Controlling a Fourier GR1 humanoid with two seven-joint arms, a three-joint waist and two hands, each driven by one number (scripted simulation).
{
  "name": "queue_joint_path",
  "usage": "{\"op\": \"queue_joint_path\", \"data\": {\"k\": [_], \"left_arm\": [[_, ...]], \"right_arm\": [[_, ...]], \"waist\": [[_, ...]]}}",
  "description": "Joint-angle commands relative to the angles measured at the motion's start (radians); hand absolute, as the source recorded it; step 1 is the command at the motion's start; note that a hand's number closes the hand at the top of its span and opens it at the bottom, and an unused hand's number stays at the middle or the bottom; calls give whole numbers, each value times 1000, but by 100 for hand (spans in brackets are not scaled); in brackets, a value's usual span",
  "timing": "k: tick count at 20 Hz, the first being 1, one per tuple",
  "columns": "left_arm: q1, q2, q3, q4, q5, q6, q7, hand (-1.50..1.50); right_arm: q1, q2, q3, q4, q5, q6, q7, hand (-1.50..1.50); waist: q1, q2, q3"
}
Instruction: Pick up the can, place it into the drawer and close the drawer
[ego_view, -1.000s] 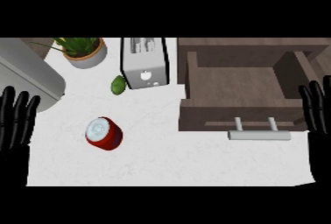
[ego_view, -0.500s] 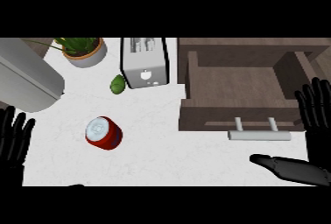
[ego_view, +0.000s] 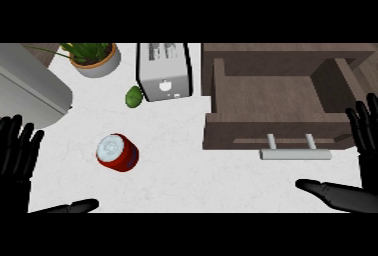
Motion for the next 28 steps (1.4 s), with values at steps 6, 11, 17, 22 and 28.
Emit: {"op": "queue_joint_path", "data": {"k": [6, 11, 17, 22, 28], "left_arm": [[3, -22, -69, 203, -36, 46, -133, -150], [17, -22, -130, 311, -69, 111, -217, -150], [59, -22, -131, 436, -30, 148, -368, -150], [14, 9, -60, 507, 21, 129, -394, -150], [-4, -4, -34, 715, 56, 145, -562, -150]], "right_arm": [[53, -12, -52, -3, -43, 53, -26, -150], [28, -37, -85, -46, -60, 62, 7, -150], [96, -12, -81, -101, -68, 94, -7, -150], [70, -3, -85, -86, -36, 78, 0, -150], [76, -36, -158, -132, -114, 109, 58, -150]], "waist": [[-3, 0, 0], [-2, 0, 0], [-1, 0, 0], [0, 0, 0], [-1, 0, 0]]}}
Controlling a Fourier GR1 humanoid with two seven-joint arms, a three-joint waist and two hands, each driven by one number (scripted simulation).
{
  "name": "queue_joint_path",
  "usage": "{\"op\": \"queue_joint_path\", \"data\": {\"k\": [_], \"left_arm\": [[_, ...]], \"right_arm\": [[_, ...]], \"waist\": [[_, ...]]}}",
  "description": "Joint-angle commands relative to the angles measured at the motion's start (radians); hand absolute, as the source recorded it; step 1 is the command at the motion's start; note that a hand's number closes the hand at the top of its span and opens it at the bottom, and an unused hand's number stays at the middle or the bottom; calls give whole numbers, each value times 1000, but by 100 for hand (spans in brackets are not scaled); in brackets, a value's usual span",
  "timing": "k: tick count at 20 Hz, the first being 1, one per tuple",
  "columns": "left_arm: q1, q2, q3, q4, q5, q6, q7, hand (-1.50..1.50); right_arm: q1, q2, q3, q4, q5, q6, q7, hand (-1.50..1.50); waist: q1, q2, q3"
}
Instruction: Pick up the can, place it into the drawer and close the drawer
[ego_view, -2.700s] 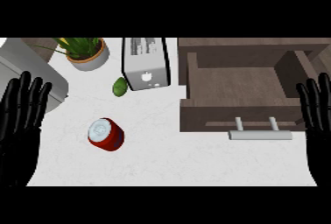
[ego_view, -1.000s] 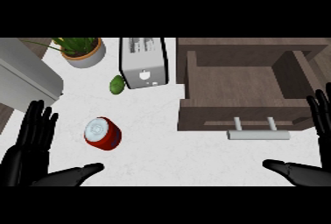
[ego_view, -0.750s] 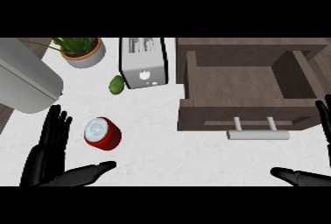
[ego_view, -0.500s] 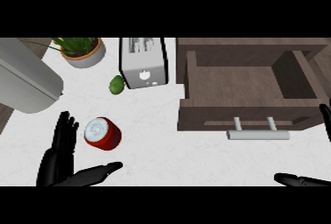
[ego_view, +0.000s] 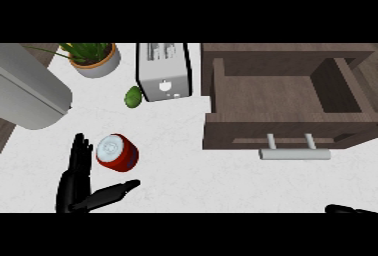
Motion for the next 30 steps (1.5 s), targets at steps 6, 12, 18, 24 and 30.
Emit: {"op": "queue_joint_path", "data": {"k": [6, 12, 18, 24, 30], "left_arm": [[-83, 10, 88, 302, 87, -52, -194, -150], [-191, 59, 170, 404, 132, -75, -187, -150], [-222, -5, 133, 530, 126, -12, -277, -150], [-330, 38, 209, 774, 153, -119, -428, -150], [-460, 76, 225, 901, 162, -166, -435, -150]], "right_arm": [[-62, -31, -57, 20, -34, 20, 47, -150], [-14, 0, -42, -11, 0, 43, 20, -150], [-49, -23, -69, -103, -26, 22, 159, -150], [-96, -32, -101, -24, -35, 39, 99, -150], [-59, 23, -28, -71, 49, 23, 110, -150]], "waist": [[1, 1, 0], [0, 0, 0], [0, 0, 0], [-1, 1, 0], [-2, 1, 0]]}}
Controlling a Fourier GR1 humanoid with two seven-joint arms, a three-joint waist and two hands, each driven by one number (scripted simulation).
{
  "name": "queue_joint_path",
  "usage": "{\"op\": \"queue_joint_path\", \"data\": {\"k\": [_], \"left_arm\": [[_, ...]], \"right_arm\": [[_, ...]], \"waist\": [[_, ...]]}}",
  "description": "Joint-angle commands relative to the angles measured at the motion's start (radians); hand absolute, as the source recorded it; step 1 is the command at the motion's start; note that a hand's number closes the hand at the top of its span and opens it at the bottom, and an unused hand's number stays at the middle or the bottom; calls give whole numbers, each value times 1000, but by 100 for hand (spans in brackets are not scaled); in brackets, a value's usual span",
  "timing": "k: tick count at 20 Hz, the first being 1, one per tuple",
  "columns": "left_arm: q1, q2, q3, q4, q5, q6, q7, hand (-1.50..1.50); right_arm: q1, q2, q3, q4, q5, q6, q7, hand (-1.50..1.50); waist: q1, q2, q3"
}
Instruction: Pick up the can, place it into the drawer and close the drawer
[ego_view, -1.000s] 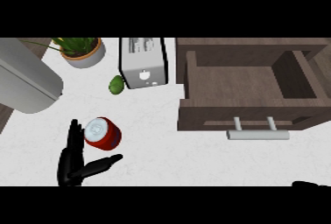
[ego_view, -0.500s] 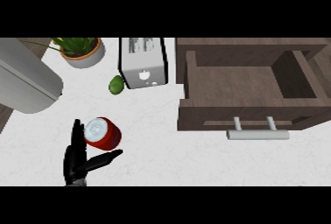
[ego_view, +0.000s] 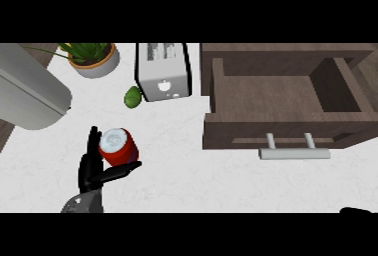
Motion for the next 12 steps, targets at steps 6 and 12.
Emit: {"op": "queue_joint_path", "data": {"k": [6, 12], "left_arm": [[-57, 6, -36, 51, 1, -99, 4, 150], [-205, 8, -9, 172, 20, -147, -22, 150]], "right_arm": [[-28, -7, -24, 16, -8, 4, 12, -150], [-31, 9, -6, 1, 30, -7, 1, -150]], "waist": [[2, 0, 0], [-2, 1, 0]]}}
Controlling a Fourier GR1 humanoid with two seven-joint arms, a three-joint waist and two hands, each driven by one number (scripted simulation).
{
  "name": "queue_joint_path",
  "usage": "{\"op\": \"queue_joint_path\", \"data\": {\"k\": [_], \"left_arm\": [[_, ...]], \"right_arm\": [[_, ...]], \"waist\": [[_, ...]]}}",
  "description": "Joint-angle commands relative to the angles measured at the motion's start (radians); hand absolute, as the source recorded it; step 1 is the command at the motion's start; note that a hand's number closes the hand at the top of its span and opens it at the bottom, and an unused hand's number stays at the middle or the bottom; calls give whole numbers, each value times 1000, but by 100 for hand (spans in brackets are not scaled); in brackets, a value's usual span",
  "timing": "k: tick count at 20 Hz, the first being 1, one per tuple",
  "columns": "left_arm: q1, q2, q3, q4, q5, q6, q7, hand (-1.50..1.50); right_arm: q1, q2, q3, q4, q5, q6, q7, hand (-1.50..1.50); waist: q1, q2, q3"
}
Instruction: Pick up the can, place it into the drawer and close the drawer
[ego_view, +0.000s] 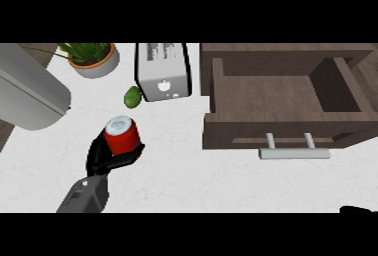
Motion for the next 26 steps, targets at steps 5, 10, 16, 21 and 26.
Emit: {"op": "queue_joint_path", "data": {"k": [5, 10, 16, 21, 26], "left_arm": [[-118, 4, 11, 138, 0, -64, -70, 150], [-250, -15, 4, 220, -24, -38, -47, 150], [-285, -27, 18, 150, 7, -41, -34, 150], [-277, -73, -46, 3, -11, 0, 113, 150], [-402, -77, -82, -61, -36, 35, 216, 150]], "right_arm": [[-50, -1, 12, 71, 41, -6, -36, -150], [-9, 0, -21, 45, -4, 20, -71, -150], [-42, -8, 6, -35, 29, -26, 66, -150], [38, -13, -59, -20, -20, 32, -31, -150], [-37, -39, -67, 33, 8, -1, -6, -150]], "waist": [[-3, 2, -1], [-14, 4, -1], [-1, 0, 0], [4, -4, 1], [11, -8, 2]]}}
